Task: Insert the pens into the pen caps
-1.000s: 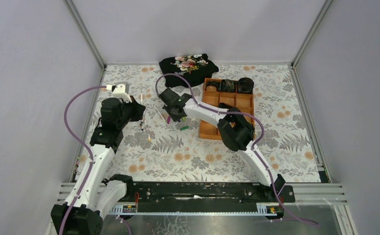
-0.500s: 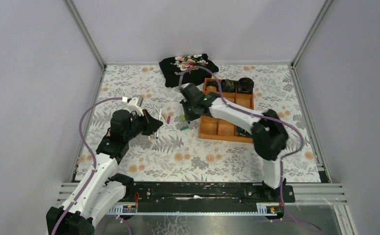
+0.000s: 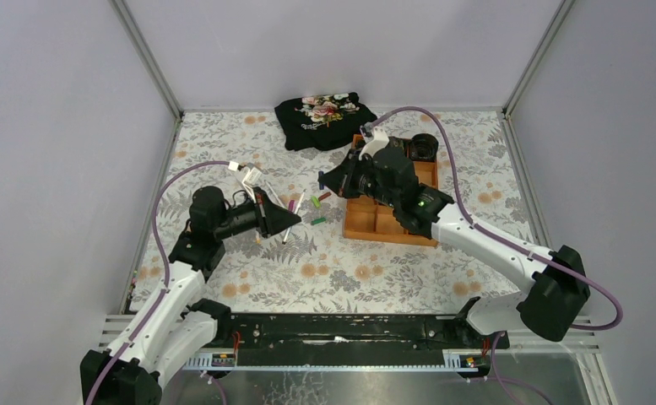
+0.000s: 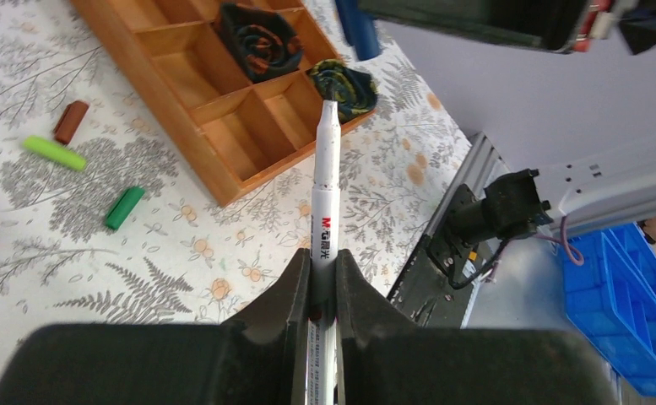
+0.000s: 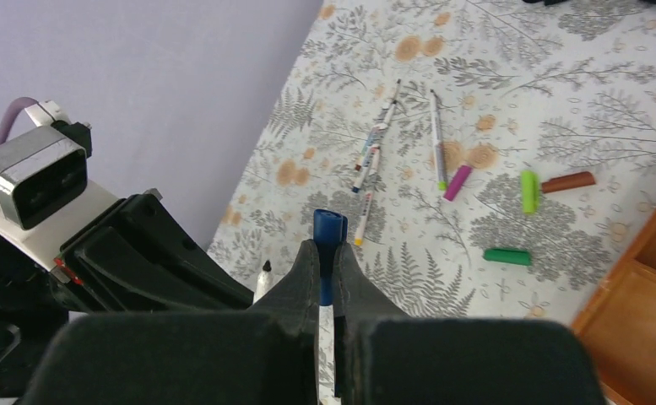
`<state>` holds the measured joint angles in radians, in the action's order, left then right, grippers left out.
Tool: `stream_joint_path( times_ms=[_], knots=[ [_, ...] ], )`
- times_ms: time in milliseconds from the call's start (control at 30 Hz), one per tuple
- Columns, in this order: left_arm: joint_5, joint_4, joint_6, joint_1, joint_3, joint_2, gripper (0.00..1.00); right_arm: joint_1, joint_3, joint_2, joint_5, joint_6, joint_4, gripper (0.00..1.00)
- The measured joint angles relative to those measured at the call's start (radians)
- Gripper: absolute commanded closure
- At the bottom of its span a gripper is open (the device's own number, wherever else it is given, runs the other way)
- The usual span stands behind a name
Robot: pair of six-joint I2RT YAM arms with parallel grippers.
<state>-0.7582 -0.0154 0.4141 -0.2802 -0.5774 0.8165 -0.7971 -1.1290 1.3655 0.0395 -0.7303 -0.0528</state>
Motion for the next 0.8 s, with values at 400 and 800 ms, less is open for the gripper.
stream_joint_path(
  times_ms=[400,800],
  knots=[
    [-0.088,0.095,0.046,-0.007,0.024,-0.011,1.00,-0.004,0.107,-0.009,0.034,-0.075,-0.248,1.00],
    [-0.090,0.099,0.046,-0.008,0.024,-0.010,1.00,-0.010,0.107,-0.009,0.062,-0.083,-0.305,1.00]
  ],
)
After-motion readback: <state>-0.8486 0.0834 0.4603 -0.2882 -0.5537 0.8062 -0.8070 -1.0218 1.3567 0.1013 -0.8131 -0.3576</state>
